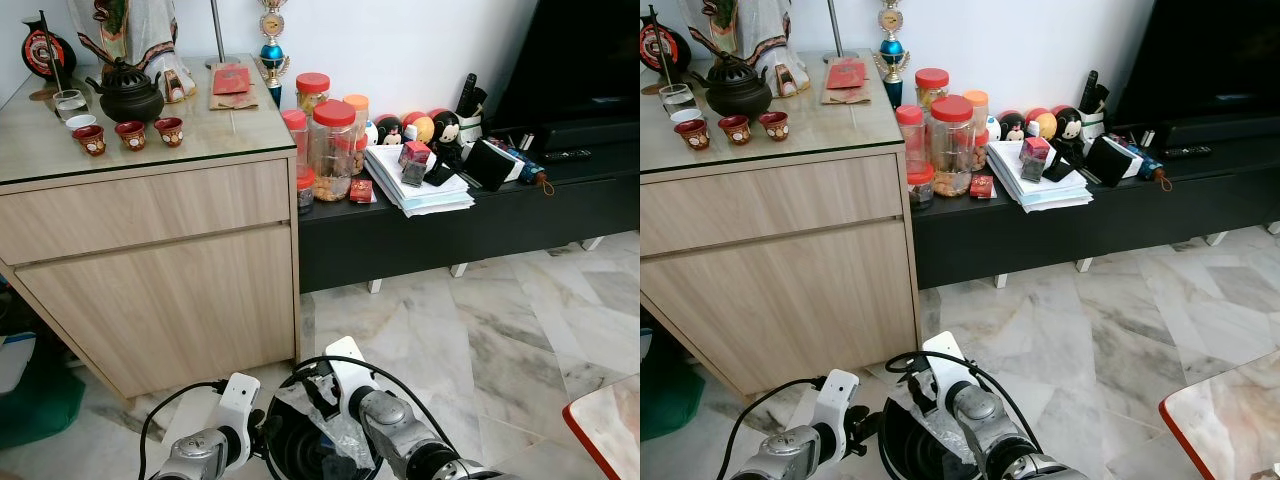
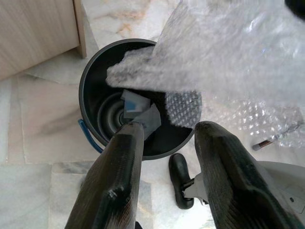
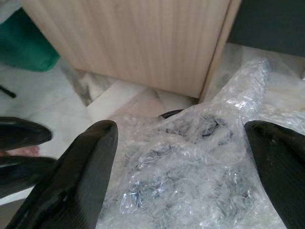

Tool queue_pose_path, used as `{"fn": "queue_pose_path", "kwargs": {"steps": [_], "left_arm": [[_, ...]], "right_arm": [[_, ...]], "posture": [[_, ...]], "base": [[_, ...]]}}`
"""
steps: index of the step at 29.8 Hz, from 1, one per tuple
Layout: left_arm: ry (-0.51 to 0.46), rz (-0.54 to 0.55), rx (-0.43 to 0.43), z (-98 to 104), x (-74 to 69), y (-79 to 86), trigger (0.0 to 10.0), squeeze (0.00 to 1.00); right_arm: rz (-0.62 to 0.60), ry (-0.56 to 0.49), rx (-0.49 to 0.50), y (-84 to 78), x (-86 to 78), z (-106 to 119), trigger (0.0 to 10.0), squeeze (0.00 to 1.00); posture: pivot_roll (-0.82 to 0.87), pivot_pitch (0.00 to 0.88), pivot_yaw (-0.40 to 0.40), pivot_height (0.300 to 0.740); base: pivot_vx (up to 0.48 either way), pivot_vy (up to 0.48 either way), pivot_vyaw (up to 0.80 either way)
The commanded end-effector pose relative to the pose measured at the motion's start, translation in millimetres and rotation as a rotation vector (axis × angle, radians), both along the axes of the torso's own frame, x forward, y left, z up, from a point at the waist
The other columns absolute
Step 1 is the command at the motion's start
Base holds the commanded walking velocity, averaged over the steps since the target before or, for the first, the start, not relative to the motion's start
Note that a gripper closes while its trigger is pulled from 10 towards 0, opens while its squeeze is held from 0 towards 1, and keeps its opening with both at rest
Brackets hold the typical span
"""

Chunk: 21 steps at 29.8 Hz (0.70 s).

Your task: Picking trash to rubbish bin

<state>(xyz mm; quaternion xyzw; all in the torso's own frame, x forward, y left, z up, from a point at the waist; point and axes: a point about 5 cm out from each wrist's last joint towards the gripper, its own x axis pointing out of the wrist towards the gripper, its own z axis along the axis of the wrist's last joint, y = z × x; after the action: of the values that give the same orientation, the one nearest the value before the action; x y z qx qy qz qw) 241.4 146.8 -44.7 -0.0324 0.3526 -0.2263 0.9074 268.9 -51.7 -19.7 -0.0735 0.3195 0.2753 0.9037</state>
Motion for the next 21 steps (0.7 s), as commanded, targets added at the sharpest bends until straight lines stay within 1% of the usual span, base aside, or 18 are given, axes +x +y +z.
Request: {"fn": "queue_pose_path", "kwargs": {"steps": [1, 4, 8, 11, 15, 18, 19, 21], "left_arm": [[-0.007, 0.003, -0.008, 2, 2.8, 0.0, 10.0, 0.0], [-0.007, 0.003, -0.008, 2, 2.8, 0.0, 10.0, 0.0], [-0.008, 0.003, -0.007, 2, 2.8, 0.0, 10.0, 0.0], [-0.008, 0.004, -0.007, 2, 2.9, 0.0, 10.0, 0.0], [-0.008, 0.004, -0.007, 2, 2.9, 0.0, 10.0, 0.0], [-0.008, 0.004, -0.007, 2, 2.9, 0.1, 10.0, 0.0], [-0.007, 0.005, -0.008, 3, 3.3, 0.1, 10.0, 0.0], [-0.007, 0.004, -0.008, 3, 3.4, -0.1, 10.0, 0.0]], "right_arm": [[0.073, 0.015, 0.034, 23.1, -2.3, 5, 10.0, 0.0], [0.119, 0.022, 0.023, 25.9, -6.8, 3, 10.0, 0.0], [0.109, 0.002, 0.021, 25.8, -4.8, 5, 10.0, 0.0], [0.088, -0.064, -0.01, 24.0, 2.8, 11, 10.0, 0.0], [0.046, -0.081, -0.007, 20.8, 8.0, 14, 10.0, 0.0], [0.047, -0.077, -0.003, 20.9, 8.0, 14, 10.0, 0.0], [0.056, -0.041, 0.027, 23.0, 5.3, 12, 10.0, 0.0], [0.08, -0.009, 0.051, 25.9, 1.4, 10, 10.0, 0.0]], "posture": [[0.17, 0.0, -0.063, 0.74], [0.17, 0.0, -0.063, 0.74], [0.17, 0.0, -0.063, 0.74], [0.17, 0.0, -0.063, 0.74], [0.17, 0.0, -0.063, 0.74], [0.17, 0.0, -0.063, 0.74], [0.16, 0.0, -0.063, 0.74], [0.16, 0.0, -0.063, 0.74]], "base": [[0.0, 0.0, 0.0], [0.0, 0.0, 0.0], [0.0, 0.0, 0.0], [0.0, 0.0, 0.0], [0.0, 0.0, 0.0], [0.0, 0.0, 0.0], [0.0, 0.0, 0.0], [0.0, 0.0, 0.0]]}}
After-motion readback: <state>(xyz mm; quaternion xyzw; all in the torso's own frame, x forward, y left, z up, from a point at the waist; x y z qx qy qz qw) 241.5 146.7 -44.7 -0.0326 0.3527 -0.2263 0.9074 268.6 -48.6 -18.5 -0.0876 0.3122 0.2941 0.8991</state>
